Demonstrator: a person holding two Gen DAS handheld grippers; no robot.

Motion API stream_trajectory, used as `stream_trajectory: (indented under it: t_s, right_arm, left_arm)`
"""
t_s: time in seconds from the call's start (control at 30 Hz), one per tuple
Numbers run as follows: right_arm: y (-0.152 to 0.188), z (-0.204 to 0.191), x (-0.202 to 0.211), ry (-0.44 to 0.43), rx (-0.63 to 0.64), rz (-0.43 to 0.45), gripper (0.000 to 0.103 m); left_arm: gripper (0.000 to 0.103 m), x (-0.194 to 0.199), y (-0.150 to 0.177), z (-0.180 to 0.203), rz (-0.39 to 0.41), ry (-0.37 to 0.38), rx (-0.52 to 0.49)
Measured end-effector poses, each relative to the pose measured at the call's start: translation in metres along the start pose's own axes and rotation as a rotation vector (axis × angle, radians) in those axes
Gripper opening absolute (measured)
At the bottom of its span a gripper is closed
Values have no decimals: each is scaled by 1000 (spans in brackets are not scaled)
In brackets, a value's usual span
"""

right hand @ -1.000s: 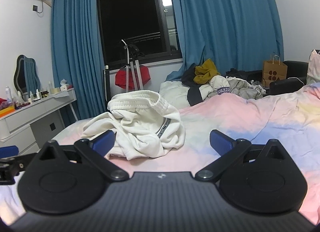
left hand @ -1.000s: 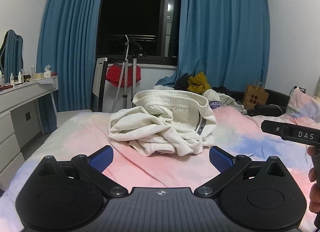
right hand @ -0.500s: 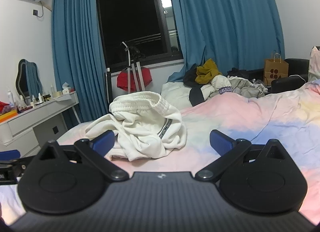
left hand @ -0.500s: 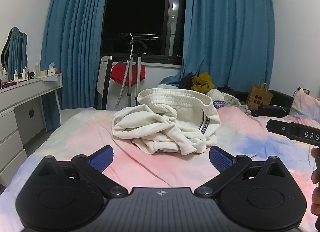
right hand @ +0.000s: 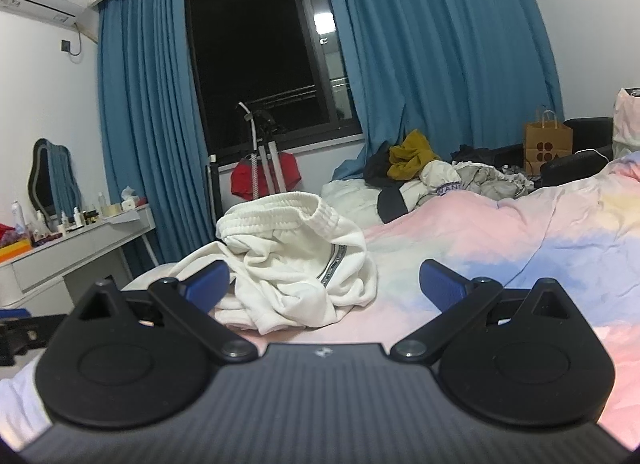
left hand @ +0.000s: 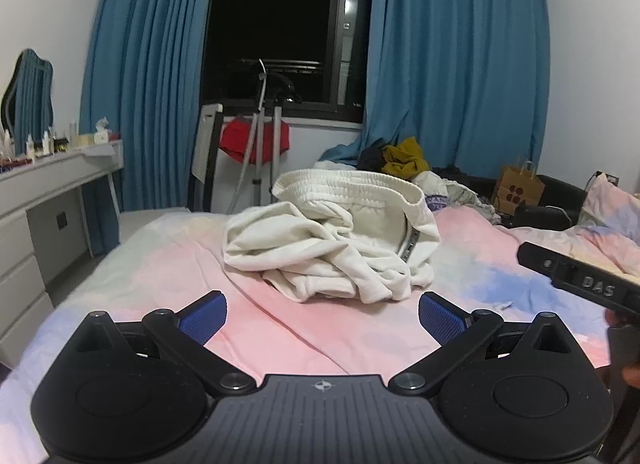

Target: Fold clothes

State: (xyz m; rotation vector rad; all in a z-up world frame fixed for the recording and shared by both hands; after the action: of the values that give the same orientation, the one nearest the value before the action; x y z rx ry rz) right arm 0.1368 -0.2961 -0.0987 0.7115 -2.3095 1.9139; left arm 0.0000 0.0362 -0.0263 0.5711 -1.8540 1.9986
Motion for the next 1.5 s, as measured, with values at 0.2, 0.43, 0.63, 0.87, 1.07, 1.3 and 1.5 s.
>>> stream_trajectory:
  t_s: [0.2,0.43,0.63,0.87,1.07,1.3,1.5]
  right_arm:
    - [-1,-3,-21,40,-39,-87,103]
    - [-47,-14,-94,40,-93,-139,103]
    - [-94,-15,-200,98,-156,-189,88]
    - [-100,3,-288,214,-270,-361,48]
    - [-94,6,-253,204,-257,-365,19]
    - [-77,-15,-134,69,-107,-297,17]
    - [-19,-12,-47,-13,-108,-307,15]
  left_arm:
    - [103,-11,9,-8,12,-37,-30]
    - [103,-59,5,-20,39,-37,-66]
    - [103,-79,6,-40,22,-4,2]
    - [103,-91,11,-59,11,-8,48]
    - [103,-94,12,-77,7,-14,110]
    - [103,-74,6,-92,28,29,221]
    - [103,-47,7,-97,32,102,297]
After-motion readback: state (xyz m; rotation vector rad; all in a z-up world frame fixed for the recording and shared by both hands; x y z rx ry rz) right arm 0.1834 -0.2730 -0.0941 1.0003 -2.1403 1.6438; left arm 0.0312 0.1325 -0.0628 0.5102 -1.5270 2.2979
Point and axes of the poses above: each gripper's, at about its wrist camera, not at the fingertips, and x roughly against the way its jaws point, z to its right, y to its underside, the point moved 2 cm from there along -x, roughly the way its jaws point, and after that the axes turned 10 degrees about -z, right-handed, at the moved point
